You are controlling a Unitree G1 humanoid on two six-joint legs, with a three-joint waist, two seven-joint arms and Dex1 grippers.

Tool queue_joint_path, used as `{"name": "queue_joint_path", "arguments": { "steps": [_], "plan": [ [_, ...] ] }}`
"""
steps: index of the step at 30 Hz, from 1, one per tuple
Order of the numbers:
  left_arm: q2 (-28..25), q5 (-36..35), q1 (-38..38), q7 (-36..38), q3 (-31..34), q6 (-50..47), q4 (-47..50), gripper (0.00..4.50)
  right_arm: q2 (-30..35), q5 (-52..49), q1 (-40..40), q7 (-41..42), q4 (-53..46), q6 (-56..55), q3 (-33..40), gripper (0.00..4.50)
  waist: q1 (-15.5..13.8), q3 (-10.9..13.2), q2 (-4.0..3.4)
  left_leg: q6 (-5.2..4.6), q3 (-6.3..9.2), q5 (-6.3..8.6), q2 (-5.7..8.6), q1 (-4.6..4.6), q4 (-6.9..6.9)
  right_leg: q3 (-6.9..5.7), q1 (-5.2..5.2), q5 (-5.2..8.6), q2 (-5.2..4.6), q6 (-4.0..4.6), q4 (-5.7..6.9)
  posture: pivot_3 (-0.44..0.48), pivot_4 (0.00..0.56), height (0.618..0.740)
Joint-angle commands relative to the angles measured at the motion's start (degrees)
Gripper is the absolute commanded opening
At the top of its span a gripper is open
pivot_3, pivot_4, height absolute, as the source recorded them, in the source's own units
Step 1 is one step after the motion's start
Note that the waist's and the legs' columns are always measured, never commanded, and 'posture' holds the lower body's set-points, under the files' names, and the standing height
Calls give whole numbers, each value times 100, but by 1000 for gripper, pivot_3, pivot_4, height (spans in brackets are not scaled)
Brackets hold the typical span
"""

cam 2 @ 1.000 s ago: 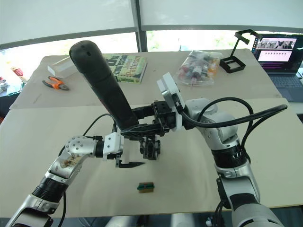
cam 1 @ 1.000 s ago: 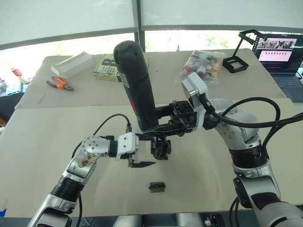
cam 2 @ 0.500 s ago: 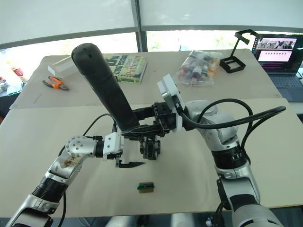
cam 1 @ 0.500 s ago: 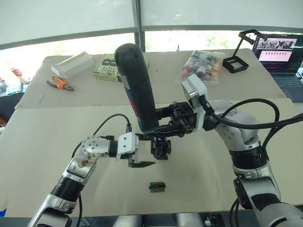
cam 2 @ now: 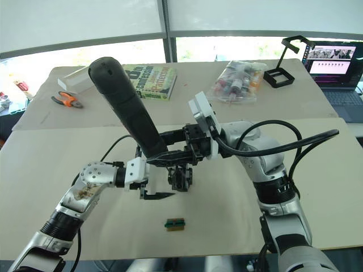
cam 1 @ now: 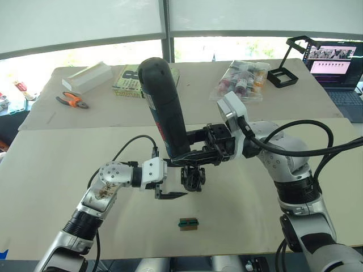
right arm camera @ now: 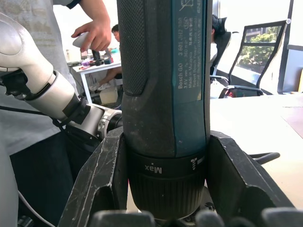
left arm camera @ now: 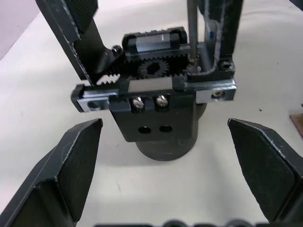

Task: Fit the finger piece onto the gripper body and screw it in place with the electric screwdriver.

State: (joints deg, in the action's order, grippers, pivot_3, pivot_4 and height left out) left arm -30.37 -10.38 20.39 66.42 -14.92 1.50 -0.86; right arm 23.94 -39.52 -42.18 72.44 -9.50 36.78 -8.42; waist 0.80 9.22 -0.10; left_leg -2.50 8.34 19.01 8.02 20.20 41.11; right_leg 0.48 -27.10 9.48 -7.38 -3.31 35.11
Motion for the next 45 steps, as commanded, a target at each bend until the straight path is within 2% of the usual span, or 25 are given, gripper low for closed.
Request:
{"name": "queue_joint_path", "arguments": {
  "steps": [1,14,17,20,27,35,40,42,45],
  "plan": [
    [137,17,151,-23,-56,75,-160,4500,29,-101,-9,19,-227,-136,116,1879,0,-1,0,0,0,0,0,0,0,0,0,0,0,0,0,0,150,740],
    [786,351,535,-167,-317,344,-1072,4500,88,22,-38,31,-91,-199,98,1879,-5,-9,7,-1,0,0,2,2,14,1,3,-2,-1,-3,2,0,150,740],
    [855,361,564,-162,-280,420,-1268,3656,113,36,-40,21,-70,-190,105,1879,-5,-11,7,0,0,0,2,2,14,1,3,-2,-1,-3,2,0,150,740],
    [840,359,568,-131,-263,462,-1351,2364,141,30,-17,2,-69,-171,119,1879,-14,-16,13,-1,0,0,2,2,19,1,6,-5,-2,-3,2,0,150,740],
    [850,362,608,-145,-266,482,-1445,2370,141,43,226,-195,43,-118,137,1879,-13,-29,20,-1,0,0,2,1,22,2,8,-8,-2,-4,3,0,150,740],
    [829,372,615,-167,-252,454,-1470,2370,246,279,793,173,192,-1002,103,1879,-14,-68,28,-1,1,0,2,-9,20,2,20,-9,0,-5,0,0,150,740],
    [796,367,637,-148,-230,472,-1512,2370,257,320,979,159,171,-1201,80,1879,-17,-69,28,-2,1,1,-1,-61,3,3,65,-9,3,-5,-11,0,150,740],
    [779,367,659,-134,-223,480,-1518,2370,257,283,1020,40,155,-1046,38,1879,-18,-69,28,-3,0,2,-3,-93,-16,7,87,-8,4,-5,-16,0,150,740],
    [773,376,698,-133,-221,491,-1544,2370,241,90,992,-159,74,-606,-32,1879,-18,-69,28,-2,-1,1,-5,-95,-16,11,87,-8,6,-5,-15,0,150,740]
  ]
}}
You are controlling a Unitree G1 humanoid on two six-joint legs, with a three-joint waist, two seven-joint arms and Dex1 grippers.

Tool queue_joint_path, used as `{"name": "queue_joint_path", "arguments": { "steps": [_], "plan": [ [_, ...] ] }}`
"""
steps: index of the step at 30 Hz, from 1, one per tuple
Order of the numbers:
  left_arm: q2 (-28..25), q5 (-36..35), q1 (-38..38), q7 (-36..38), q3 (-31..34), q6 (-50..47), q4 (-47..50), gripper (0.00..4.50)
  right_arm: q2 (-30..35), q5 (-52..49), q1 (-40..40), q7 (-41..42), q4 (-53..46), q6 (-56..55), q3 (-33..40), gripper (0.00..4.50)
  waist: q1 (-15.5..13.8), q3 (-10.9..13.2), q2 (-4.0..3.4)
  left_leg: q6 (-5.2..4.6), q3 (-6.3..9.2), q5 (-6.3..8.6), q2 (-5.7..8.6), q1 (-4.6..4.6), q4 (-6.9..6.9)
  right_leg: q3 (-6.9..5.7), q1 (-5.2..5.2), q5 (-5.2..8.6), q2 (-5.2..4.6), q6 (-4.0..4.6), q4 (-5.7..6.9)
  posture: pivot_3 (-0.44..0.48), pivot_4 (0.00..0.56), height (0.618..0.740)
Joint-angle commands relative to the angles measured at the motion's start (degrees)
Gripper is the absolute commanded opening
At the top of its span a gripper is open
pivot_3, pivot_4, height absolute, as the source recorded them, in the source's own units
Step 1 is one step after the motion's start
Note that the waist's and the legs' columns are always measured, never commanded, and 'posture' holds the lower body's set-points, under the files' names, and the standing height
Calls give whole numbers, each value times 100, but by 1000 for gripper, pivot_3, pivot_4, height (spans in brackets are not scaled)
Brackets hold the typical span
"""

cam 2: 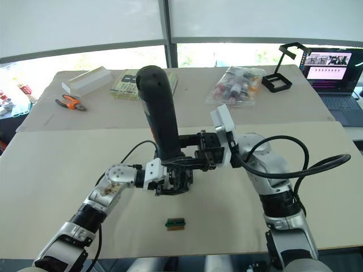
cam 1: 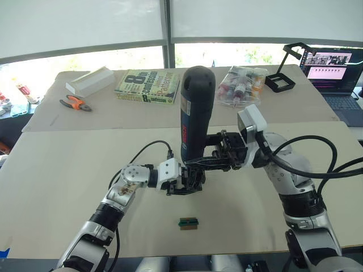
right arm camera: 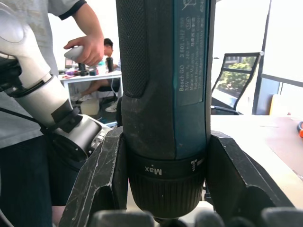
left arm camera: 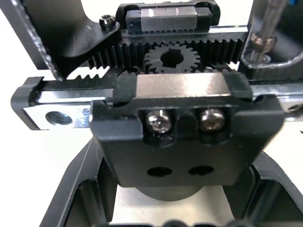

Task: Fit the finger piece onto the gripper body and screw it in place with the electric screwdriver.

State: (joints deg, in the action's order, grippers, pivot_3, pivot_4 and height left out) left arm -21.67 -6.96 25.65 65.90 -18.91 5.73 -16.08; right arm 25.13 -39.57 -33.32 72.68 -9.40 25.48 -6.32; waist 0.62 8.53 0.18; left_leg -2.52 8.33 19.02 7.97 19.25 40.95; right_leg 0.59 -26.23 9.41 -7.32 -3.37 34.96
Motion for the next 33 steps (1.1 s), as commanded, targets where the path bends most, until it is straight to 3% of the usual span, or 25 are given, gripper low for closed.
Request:
{"name": "queue_joint_path", "arguments": {
  "steps": [1,21,33],
  "plan": [
    [-97,37,183,-81,178,74,-32,2370,113,73,92,-206,47,590,-266,1879,-1,0,0,0,0,0,-1,0,0,0,0,0,0,0,0,0,150,740],
    [-64,49,208,-94,158,96,-21,2370,172,556,154,-226,335,50,-664,1879,-2,-12,5,0,-1,0,-2,-2,-1,0,1,0,2,0,0,0,150,740],
    [-114,18,188,-6,160,112,-41,2370,192,230,-247,-255,102,115,-411,1879,-3,-13,5,0,-1,0,-2,-1,-1,1,0,0,2,0,-1,0,150,740]
  ]
}}
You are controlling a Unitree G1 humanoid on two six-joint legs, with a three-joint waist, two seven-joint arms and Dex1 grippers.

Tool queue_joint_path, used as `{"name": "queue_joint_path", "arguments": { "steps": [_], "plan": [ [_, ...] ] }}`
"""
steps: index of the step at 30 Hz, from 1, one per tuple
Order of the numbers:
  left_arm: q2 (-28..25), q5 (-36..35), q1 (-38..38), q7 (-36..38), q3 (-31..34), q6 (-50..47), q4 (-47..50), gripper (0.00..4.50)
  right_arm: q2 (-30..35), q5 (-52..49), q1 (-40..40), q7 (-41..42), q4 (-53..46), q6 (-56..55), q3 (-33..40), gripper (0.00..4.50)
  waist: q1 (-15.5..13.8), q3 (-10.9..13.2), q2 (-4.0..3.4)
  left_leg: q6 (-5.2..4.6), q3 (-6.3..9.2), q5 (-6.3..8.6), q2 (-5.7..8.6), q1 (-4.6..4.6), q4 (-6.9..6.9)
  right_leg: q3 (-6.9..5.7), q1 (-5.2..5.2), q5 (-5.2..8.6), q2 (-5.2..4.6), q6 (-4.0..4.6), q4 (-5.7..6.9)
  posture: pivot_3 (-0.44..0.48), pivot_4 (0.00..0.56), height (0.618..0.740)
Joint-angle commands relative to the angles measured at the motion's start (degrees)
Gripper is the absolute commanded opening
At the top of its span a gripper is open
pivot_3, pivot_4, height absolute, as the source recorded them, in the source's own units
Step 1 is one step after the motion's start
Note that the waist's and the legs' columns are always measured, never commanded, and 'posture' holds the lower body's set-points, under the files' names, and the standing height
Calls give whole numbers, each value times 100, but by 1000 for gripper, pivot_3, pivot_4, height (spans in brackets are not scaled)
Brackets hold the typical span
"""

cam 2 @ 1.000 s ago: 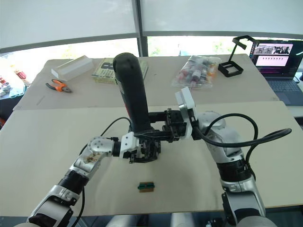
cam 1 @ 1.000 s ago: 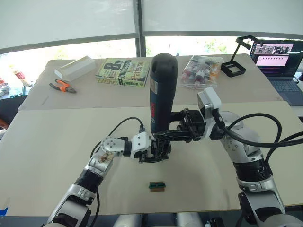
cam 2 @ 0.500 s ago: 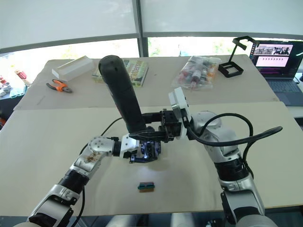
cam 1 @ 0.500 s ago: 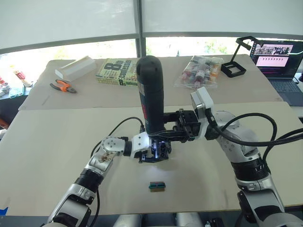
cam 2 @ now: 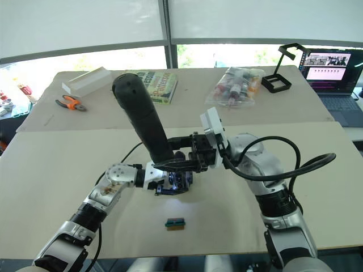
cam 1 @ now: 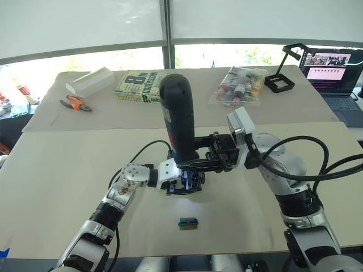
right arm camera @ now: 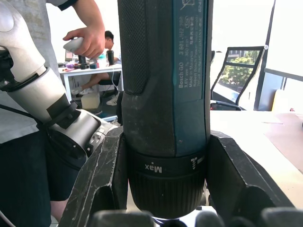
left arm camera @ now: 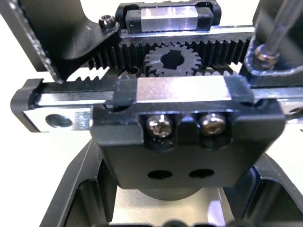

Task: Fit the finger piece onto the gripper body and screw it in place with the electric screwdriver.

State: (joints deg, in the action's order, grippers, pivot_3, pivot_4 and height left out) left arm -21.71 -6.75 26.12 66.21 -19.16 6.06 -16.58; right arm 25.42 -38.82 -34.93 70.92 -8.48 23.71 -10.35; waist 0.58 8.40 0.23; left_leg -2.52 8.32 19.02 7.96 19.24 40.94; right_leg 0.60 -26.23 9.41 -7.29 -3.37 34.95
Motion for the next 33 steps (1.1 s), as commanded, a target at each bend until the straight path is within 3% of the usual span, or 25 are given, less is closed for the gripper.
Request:
{"name": "queue_joint_path", "arguments": {
  "steps": [1,8,19,21,24,30,33],
  "plan": [
    [-114,-3,140,-31,182,82,-2,2370,161,59,-171,-119,-67,377,46,1879,1,0,0,0,0,0,0,1,0,0,-1,0,0,0,0,0,150,740],
    [-138,82,38,24,81,160,-136,2370,-67,-1092,-960,-403,-775,912,732,1879,8,4,0,0,0,0,-1,21,-3,2,-22,0,0,0,-2,0,150,740],
    [-250,48,131,9,178,-99,-175,2370,62,-1459,-911,-226,-1020,1165,854,1879,11,4,0,-1,-3,0,-2,16,-9,2,-19,0,1,0,-3,0,150,740],
    [-408,46,107,25,267,32,-109,3449,94,-1563,-915,-147,-1039,1244,873,1879,20,4,0,-1,-3,0,-2,15,-10,3,-19,0,2,0,-3,0,150,740],
    [-688,-92,3,119,427,50,144,4500,157,-1933,-932,75,-1055,1467,957,1879,30,4,1,0,-6,1,-12,18,-15,5,-28,0,11,1,-2,0,150,740],
    [-1331,-543,-660,394,754,-339,1326,4500,230,-2260,-866,474,-1113,1703,839,1879,21,5,0,-4,-8,3,-11,51,-18,4,-52,0,10,0,3,0,150,740],
    [-1808,-937,-1240,621,913,-790,2379,4500,240,-2379,-965,660,-1064,1898,744,1879,25,6,-1,-5,-10,4,-8,73,-14,4,-74,-1,7,0,4,0,150,740]
  ]
}}
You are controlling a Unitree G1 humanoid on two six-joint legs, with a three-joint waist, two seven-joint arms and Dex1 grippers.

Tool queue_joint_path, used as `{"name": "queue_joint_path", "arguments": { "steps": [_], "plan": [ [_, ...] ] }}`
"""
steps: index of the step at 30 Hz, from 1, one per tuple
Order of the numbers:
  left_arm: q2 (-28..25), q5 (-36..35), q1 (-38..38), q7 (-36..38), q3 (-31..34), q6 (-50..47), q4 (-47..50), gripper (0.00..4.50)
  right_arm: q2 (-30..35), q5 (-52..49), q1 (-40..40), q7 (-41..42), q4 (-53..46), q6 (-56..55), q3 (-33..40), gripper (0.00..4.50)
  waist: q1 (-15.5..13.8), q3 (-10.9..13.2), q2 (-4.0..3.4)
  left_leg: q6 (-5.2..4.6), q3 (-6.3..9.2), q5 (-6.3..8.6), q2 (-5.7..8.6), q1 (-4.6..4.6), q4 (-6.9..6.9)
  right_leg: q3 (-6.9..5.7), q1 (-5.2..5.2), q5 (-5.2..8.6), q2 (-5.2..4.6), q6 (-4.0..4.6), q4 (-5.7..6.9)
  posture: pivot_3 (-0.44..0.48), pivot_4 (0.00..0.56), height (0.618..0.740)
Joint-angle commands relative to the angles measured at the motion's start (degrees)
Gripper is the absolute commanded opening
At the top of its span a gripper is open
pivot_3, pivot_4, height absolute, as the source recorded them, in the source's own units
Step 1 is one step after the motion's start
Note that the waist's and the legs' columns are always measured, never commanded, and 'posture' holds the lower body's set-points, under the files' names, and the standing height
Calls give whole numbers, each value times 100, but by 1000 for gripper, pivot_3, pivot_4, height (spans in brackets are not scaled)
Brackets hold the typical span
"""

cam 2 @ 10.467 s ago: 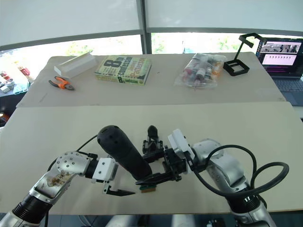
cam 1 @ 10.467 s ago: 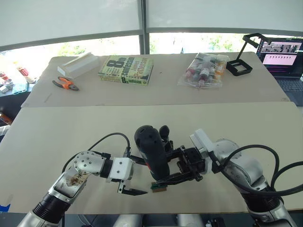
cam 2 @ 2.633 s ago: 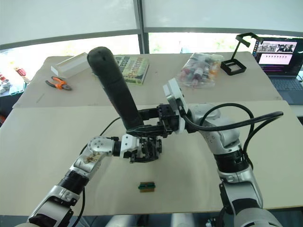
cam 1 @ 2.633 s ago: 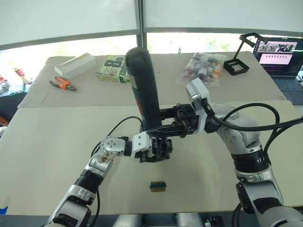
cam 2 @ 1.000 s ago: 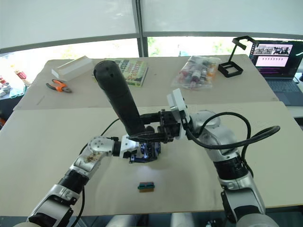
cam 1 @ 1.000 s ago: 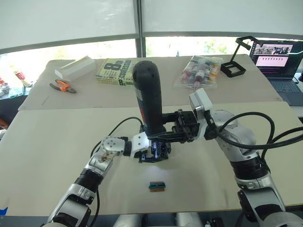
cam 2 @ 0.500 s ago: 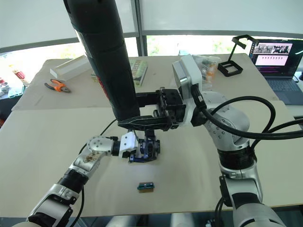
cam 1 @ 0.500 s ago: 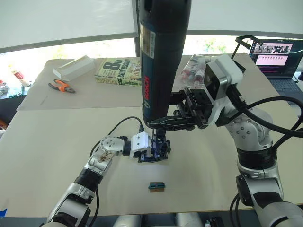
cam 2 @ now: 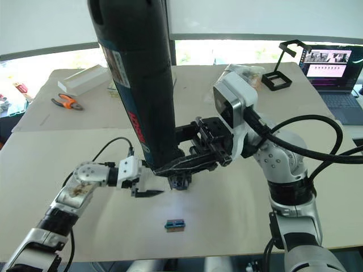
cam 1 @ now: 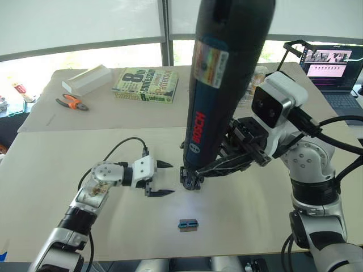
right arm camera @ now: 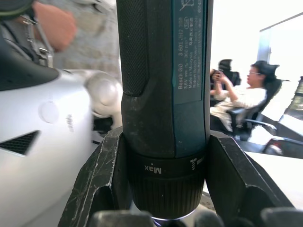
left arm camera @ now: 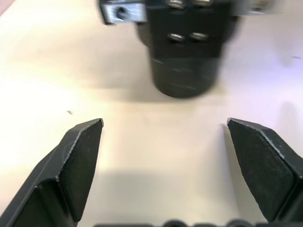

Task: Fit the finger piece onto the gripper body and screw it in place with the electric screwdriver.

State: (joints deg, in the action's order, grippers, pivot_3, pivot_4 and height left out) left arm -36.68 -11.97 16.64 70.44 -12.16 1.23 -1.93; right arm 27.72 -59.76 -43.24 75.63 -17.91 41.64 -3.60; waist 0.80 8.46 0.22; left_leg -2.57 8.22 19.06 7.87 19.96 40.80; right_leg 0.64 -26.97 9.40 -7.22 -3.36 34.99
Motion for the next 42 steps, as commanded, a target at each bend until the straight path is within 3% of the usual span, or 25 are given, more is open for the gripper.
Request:
{"name": "queue_joint_path", "arguments": {
  "steps": [1,8,20,42],
  "plan": [
    [-486,-529,-513,280,232,-424,1269,4500,19,-259,-129,268,-112,129,19,1879,2,2,-3,0,0,0,0,7,0,0,-6,0,0,0,0,0,150,740],
    [-988,-459,-1262,496,21,-330,2143,4500,-106,343,399,508,-230,-241,-368,1879,-39,7,-10,2,-7,0,-3,6,-1,1,-10,1,1,2,-6,0,150,740],
    [-311,391,-1141,13,-723,302,1583,4500,-384,1706,1819,584,-271,-1617,-1005,1879,-77,9,-9,2,-47,0,-7,-11,-2,6,-10,-4,1,7,-4,0,150,740],
    [-259,272,-1160,-45,-747,158,1708,4500,-465,2108,2191,580,-171,-2073,-1190,1879,-89,10,-8,1,-51,0,-6,-16,-1,9,-8,-4,3,7,-3,0,150,740]
  ]
}}
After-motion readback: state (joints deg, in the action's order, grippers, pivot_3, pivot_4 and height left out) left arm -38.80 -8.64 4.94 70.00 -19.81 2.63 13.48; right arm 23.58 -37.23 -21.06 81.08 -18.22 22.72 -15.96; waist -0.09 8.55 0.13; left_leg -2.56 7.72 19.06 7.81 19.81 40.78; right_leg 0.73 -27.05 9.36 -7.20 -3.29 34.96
